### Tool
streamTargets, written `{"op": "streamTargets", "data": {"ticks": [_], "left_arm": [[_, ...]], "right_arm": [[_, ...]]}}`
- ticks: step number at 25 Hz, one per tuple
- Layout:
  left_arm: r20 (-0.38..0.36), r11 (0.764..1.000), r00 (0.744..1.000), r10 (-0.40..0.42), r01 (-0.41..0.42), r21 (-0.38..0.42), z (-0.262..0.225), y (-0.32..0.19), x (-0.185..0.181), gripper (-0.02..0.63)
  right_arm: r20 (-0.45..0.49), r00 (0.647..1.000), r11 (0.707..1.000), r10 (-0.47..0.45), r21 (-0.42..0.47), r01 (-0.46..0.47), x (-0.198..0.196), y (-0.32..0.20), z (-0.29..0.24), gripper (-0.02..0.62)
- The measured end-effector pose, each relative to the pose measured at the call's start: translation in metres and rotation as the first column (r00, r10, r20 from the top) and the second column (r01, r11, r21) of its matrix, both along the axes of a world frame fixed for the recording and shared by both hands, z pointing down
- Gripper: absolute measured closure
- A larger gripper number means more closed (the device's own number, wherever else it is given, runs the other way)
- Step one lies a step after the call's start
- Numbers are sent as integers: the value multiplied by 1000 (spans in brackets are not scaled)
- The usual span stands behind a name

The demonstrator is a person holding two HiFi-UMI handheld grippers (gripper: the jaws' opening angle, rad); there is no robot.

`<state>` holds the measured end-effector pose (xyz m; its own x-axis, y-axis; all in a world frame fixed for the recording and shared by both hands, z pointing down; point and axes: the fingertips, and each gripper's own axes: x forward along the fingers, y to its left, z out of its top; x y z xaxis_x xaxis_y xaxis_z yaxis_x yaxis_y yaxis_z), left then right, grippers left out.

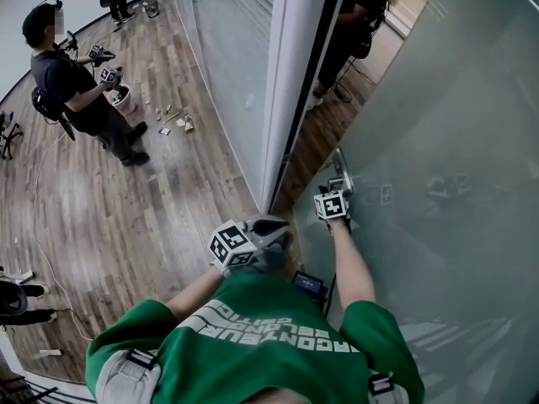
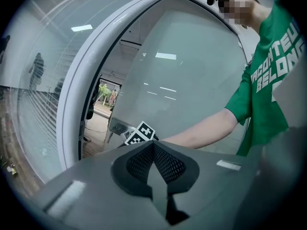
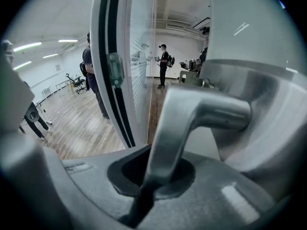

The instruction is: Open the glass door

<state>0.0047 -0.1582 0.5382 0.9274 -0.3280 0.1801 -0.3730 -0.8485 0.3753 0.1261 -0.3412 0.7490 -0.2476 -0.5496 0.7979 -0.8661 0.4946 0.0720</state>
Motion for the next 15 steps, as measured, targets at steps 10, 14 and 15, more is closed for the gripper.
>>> {"op": "streamTargets", "data": {"ticks": [10,14,15], "left_arm": [[-12,998,998,63,-63,12,-3,-4,27,591],[-12,997,997,79,-78,12,1,-9,38,591],[-12,996,996,84,-84,11,1,-11,42,591]], "right_arm": [[-7,999,998,52,27,-51,41,-8,-5,603],[-2,998,997,68,35,-68,53,-12,-3,603],[1,997,997,72,33,-72,57,-14,-1,603]]}}
